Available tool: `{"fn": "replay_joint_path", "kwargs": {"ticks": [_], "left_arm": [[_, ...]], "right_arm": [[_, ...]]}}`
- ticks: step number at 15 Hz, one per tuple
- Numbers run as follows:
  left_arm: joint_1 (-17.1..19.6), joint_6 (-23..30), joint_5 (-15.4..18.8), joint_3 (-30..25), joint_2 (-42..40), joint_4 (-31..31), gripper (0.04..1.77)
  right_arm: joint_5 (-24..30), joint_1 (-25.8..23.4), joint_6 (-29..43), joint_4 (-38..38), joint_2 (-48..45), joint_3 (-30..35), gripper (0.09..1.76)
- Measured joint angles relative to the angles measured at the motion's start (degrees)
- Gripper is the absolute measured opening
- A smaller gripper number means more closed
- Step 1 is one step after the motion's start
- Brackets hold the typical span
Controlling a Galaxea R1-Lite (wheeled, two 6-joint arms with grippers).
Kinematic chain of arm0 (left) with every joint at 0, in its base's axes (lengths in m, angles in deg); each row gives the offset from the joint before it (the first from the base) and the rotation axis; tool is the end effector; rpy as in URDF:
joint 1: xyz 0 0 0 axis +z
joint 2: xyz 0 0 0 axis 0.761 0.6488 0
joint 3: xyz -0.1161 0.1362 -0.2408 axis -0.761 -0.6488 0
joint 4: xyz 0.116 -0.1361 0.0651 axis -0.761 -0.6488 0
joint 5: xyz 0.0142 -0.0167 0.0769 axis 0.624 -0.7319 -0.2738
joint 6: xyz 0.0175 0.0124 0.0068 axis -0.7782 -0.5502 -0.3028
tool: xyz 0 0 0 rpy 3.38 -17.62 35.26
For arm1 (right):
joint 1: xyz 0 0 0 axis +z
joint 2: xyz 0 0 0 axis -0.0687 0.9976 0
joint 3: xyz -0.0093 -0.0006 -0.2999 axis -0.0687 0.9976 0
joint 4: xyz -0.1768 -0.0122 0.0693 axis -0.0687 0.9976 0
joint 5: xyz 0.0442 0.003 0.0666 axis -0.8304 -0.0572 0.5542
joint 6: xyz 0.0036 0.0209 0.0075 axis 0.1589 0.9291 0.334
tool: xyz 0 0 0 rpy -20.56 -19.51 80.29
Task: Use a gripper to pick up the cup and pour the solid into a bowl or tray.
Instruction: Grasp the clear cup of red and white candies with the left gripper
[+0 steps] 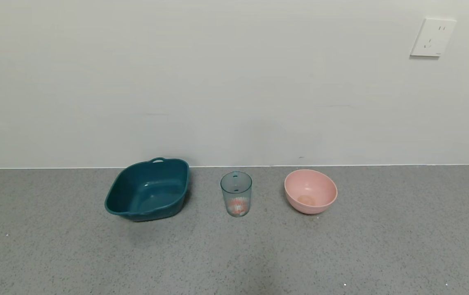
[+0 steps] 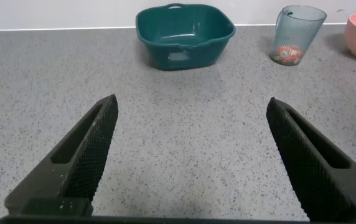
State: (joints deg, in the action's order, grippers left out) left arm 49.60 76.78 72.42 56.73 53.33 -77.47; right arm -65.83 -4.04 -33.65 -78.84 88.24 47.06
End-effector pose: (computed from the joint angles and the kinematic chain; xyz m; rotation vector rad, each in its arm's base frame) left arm -0.0229 -0.0003 0.0754 -0.0017 -0.0006 -0.0126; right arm -0.0228 0.0002 0.0753 -0.0039 0.0021 0.0072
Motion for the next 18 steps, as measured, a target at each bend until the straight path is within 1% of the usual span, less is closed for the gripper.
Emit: {"fn": "replay_joint_path", "kwargs": {"ticks": [7, 10, 12, 14, 16, 18], "left_arm": [[0.0, -0.7, 0.6, 0.0, 0.0, 0.2, 1.72], [0.0, -2.4, 1.2, 0.6, 0.0, 0.0, 1.72], [0.0, -2.5, 3.4, 3.8, 0.1, -1.1, 1.72], [0.0, -2.5, 6.0, 8.8, 1.8, -3.0, 1.72], [0.0, -2.5, 8.4, 13.5, 6.5, -3.3, 1.72], [0.0, -2.5, 10.3, 18.2, 13.7, -2.1, 1.72]], "right_arm": [[0.0, 0.0, 0.0, 0.0, 0.0, 0.0, 1.71], [0.0, 0.0, 0.0, 0.0, 0.0, 0.0, 1.71], [0.0, 0.0, 0.0, 0.0, 0.0, 0.0, 1.71], [0.0, 0.0, 0.0, 0.0, 0.0, 0.0, 1.71], [0.0, 0.0, 0.0, 0.0, 0.0, 0.0, 1.71], [0.0, 0.0, 0.0, 0.0, 0.0, 0.0, 1.71]]}}
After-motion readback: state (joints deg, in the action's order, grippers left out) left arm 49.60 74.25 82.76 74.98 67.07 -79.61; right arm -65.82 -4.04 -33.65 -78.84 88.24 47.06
